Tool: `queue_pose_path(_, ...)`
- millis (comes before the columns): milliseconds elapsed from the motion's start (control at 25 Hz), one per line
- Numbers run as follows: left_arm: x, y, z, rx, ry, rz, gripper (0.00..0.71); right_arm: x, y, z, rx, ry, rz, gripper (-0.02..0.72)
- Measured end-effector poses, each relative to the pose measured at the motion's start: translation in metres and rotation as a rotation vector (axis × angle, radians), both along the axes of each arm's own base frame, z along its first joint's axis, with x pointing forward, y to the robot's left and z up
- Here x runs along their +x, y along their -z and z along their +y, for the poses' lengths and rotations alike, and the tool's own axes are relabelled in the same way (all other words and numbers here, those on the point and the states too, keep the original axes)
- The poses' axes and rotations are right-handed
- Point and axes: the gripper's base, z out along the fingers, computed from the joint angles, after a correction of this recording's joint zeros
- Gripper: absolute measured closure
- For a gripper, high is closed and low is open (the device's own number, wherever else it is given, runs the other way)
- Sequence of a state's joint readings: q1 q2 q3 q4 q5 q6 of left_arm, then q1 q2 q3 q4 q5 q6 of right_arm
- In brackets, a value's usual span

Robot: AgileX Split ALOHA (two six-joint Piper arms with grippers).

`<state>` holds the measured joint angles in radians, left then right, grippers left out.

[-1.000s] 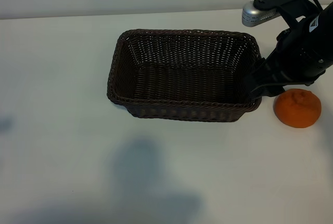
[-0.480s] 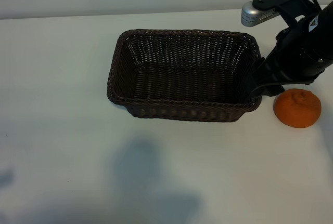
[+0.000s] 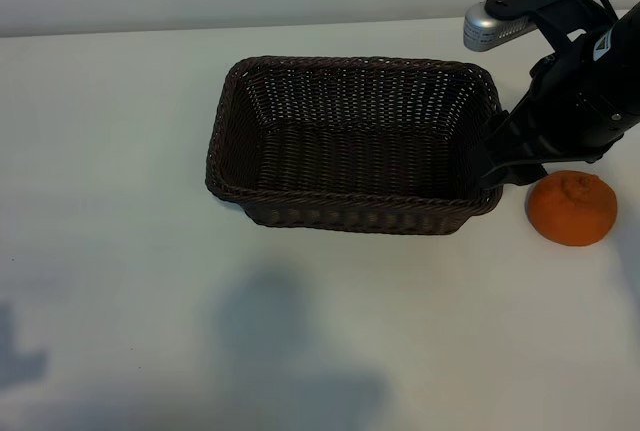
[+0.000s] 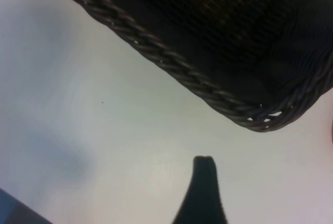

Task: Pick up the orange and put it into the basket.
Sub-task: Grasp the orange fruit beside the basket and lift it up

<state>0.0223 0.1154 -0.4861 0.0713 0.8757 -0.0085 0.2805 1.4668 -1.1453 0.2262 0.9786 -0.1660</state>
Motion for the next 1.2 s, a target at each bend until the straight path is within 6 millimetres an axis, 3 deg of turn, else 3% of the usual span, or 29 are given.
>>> queue_pose_path(280,-0.015,0.001,-0.002,-0.012,0.015,-0.133,0.201,0.0,0.0,0.0,0.0,0.0,0.0,0.133)
queue_pose_path(600,-0.016,0.001,-0.002,-0.014,0.016,-0.137,0.247,0.001,0.0,-0.001,-0.005,0.011,-0.014,0.133)
queue_pose_path(920,-0.016,0.001,-0.002,-0.02,0.099,-0.136,0.251,0.009,0.001,-0.012,-0.093,0.14,-0.059,0.133)
queue_pose_path(1040,-0.016,0.001,-0.003,-0.026,0.133,-0.136,0.251,0.015,0.009,-0.017,-0.14,0.201,-0.05,0.133)
queue_pose_path(1200,-0.016,0.001,-0.005,-0.058,0.155,-0.134,0.251,0.033,0.038,-0.03,-0.199,0.272,0.028,0.133)
